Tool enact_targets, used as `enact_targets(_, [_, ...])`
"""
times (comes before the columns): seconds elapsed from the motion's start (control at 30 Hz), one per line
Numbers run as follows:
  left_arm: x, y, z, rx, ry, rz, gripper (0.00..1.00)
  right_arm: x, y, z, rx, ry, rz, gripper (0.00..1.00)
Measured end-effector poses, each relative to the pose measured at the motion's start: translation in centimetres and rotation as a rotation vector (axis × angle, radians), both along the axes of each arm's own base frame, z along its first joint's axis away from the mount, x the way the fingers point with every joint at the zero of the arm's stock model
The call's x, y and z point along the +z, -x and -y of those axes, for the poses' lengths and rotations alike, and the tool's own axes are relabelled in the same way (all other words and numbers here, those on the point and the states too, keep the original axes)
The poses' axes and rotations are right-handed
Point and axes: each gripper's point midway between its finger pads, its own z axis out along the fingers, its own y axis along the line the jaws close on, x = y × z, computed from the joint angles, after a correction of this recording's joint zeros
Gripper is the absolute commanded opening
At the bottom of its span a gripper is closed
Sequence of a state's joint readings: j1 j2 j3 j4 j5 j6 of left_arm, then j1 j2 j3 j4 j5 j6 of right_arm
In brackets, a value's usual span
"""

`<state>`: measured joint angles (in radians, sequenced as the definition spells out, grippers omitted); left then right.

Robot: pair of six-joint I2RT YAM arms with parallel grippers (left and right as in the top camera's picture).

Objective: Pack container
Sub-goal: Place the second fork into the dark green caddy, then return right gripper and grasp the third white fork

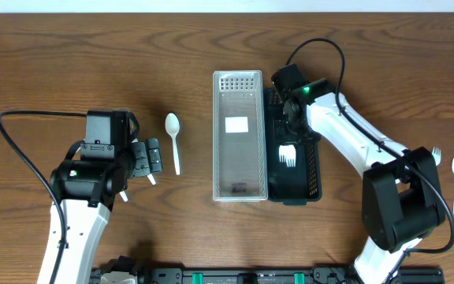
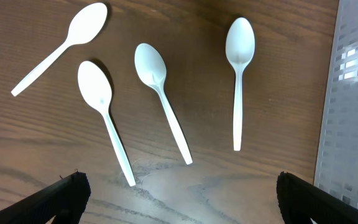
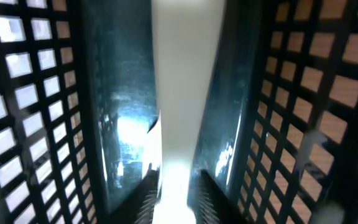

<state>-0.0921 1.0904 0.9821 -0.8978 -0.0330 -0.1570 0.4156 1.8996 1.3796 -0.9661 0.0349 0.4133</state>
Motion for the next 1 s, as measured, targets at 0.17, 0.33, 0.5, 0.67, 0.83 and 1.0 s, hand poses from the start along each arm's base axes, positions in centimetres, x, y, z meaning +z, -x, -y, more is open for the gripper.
enact_targets(0.17, [-0.1,0.1,0.0,0.000,0.000,-0.005,0.98,0.0,-0.1,0.0,-0.001,0.000,0.006,0.39])
enact_targets(0.33, [-0.1,0.1,0.0,0.000,0.000,-0.006,0.98,0.7,-0.4,-0.1,0.002,-0.001,0.009,0.40])
enact_targets(0.5, [-0.1,0.2,0.0,-0.001,0.000,-0.009,0.98,5.7,-2.7,0.2,-0.011,-0.020,0.103,0.49])
enact_targets(0.67, [-0.1,0.2,0.0,0.000,-0.001,-0.010,0.98,15.6,-5.6,6.4,-0.167,-0.058,0.332,0.57])
enact_targets(0.83, [-0.1,0.2,0.0,0.000,-0.001,-0.009,0.98,22.2,-3.5,19.0,-0.470,-0.001,0.483,0.76])
enact_targets(1.0, [-0.1,0.2,0.0,0.000,-0.001,-0.010,0.98,20.9,-0.5,28.9,-0.658,0.098,0.428,0.86])
